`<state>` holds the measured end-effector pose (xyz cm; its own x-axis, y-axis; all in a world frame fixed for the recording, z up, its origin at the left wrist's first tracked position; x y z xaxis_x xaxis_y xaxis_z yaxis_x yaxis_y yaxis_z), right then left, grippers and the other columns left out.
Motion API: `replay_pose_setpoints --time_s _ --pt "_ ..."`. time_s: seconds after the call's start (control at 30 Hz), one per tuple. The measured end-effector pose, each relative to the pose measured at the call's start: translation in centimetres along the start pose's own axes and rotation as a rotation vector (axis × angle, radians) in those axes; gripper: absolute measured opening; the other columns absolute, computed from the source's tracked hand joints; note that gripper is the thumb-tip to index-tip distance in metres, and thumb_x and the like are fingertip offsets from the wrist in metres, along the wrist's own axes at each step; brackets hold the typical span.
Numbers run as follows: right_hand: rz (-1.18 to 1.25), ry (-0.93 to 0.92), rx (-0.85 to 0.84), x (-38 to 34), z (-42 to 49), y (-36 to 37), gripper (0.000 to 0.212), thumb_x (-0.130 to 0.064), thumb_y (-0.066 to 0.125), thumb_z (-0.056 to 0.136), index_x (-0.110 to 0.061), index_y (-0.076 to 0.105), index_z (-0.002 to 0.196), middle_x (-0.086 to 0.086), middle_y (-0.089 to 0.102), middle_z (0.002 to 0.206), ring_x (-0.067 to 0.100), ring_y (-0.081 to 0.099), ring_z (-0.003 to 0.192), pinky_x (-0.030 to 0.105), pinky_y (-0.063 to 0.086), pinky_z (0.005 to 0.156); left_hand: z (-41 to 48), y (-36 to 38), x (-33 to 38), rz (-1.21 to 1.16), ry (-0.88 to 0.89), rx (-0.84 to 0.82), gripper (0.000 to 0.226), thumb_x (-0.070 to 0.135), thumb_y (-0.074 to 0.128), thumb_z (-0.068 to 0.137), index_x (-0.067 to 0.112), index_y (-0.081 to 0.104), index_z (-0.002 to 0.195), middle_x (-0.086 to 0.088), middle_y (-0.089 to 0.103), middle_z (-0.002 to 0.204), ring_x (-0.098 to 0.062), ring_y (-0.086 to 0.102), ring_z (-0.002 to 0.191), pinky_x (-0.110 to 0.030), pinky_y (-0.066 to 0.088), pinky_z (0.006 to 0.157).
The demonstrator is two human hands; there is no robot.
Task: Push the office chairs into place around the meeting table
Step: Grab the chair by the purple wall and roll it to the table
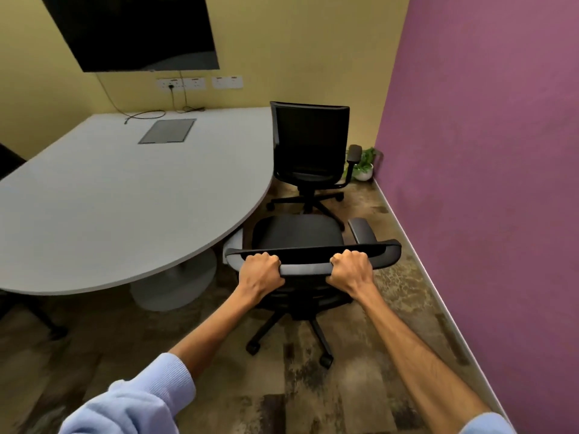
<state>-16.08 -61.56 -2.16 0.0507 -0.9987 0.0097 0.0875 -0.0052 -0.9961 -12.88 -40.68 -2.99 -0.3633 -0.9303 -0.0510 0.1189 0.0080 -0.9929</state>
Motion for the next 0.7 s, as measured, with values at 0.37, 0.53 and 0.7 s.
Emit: replay_pose_setpoints --time_s 0.37,0.53,0.7 --pt "-0.069 -0.202 -0.015 11.1 2.3 0.5 0.026 -0.039 0.065 0.064 -0.017 0.072 0.078 0.009 0.07 0.076 0.032 0.066 0.074 0.033 0.046 0.062 1.3 -0.4 10.7 -0.057 -0.163 -0.011 0.017 0.027 0.057 0.068 0.013 0.065 0.073 -0.008 0.067 0.071 -0.029 0.063 0.064 -0.032 0.04 0.058" --pt "-0.054 -0.326 0.009 15.2 3.3 0.6 0.023 -0.036 0.067 0.06 -0.017 0.071 0.071 0.008 0.069 0.068 0.032 0.066 0.068 0.031 0.044 0.058 1.8 -0.3 15.9 -0.035 -0.292 -0.041 0.021 0.028 0.057 0.069 0.013 0.066 0.081 -0.01 0.068 0.079 -0.032 0.065 0.071 -0.032 0.035 0.058" --pt "0.002 -0.458 -0.018 18.6 4.3 0.7 0.019 -0.03 0.075 0.045 -0.016 0.065 0.053 0.008 0.062 0.051 0.03 0.061 0.048 0.031 0.047 0.048 2.3 0.3 19.5 -0.024 -0.419 -0.042 0.023 0.032 0.057 0.07 0.015 0.066 0.083 -0.009 0.068 0.081 -0.031 0.065 0.072 -0.032 0.039 0.059"
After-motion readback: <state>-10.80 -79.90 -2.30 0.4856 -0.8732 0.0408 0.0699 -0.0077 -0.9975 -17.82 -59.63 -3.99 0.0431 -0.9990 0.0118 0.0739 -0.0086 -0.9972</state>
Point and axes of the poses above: each hand's wrist, its own z-axis towards the middle knuckle, its own y-axis out of the palm, x = y × z, the point moved 1 cm from there along z, towards the middle knuckle
